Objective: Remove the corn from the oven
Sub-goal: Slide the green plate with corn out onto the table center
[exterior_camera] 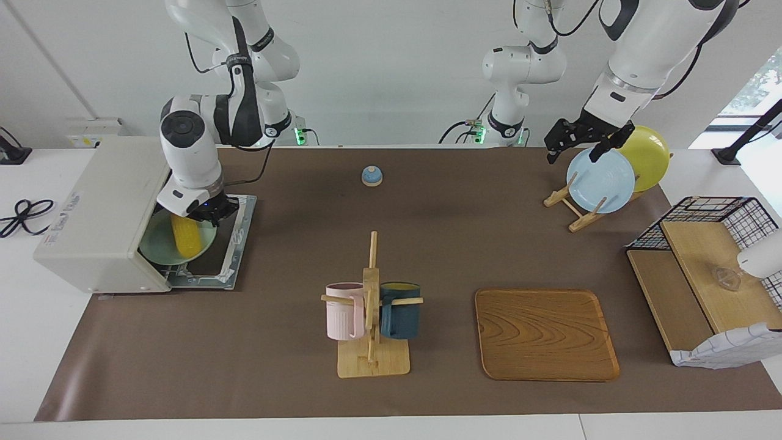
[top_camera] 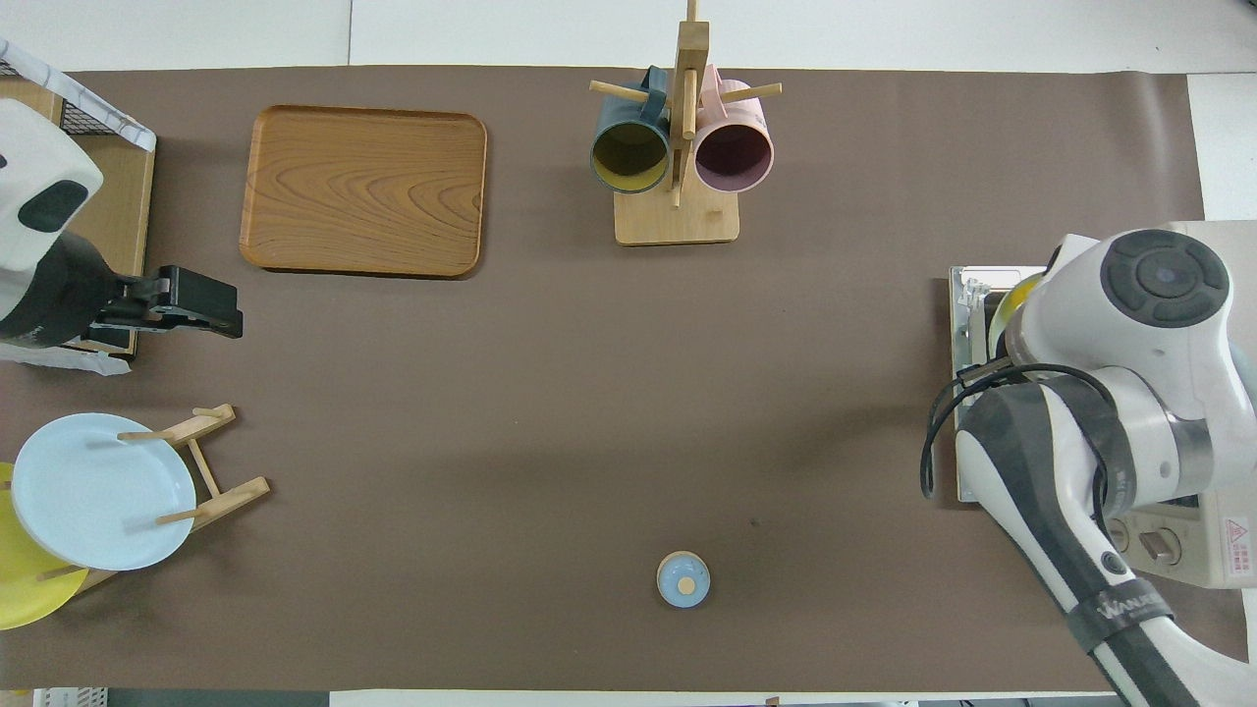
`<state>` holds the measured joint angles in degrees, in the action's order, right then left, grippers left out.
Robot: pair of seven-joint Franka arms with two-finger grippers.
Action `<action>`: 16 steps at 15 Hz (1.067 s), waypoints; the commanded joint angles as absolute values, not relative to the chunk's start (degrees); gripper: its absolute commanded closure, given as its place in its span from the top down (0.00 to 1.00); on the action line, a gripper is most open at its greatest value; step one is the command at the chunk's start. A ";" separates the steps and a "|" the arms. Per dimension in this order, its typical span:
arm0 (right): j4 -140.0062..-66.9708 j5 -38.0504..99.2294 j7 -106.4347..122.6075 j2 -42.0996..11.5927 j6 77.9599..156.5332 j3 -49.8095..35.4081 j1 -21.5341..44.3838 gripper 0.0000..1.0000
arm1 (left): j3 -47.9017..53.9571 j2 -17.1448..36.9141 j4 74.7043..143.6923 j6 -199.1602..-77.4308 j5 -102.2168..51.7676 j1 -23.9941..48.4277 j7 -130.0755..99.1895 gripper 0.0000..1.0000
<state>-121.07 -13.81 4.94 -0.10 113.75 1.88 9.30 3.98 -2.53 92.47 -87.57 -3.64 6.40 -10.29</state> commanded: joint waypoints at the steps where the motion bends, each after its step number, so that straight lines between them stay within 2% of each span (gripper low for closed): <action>1: -114.10 -13.54 -2.08 -2.63 108.91 1.76 16.32 0.00 | 4.22 -3.16 92.99 -88.50 -2.73 6.33 -10.02 1.00; 4: -109.71 -11.08 -12.27 -5.87 105.92 1.76 26.25 0.00 | 4.22 -3.08 92.99 -88.68 -2.90 6.33 -10.02 1.00; 7: -104.34 -10.20 -22.83 -10.71 104.60 1.67 31.80 0.00 | 4.31 -3.08 92.99 -88.94 -2.90 6.33 -10.02 1.00; 11: -92.66 -6.42 -36.62 -22.91 105.11 1.67 39.79 0.00 | 4.31 -3.16 93.16 -89.03 -2.99 6.33 -10.02 1.00; 13: -92.02 -6.24 -41.11 -25.65 109.31 1.67 42.53 0.00 | 4.31 -3.08 93.16 -89.03 -2.99 6.24 -9.85 1.00; 16: -92.99 -5.71 -44.03 -26.54 113.02 1.41 44.91 0.00 | 4.31 -3.16 93.16 -89.12 -2.99 5.89 -9.58 1.00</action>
<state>-94.38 -7.02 -42.69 -25.96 112.54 1.28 44.59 4.03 -2.53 92.47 -88.13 -3.64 6.39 -10.29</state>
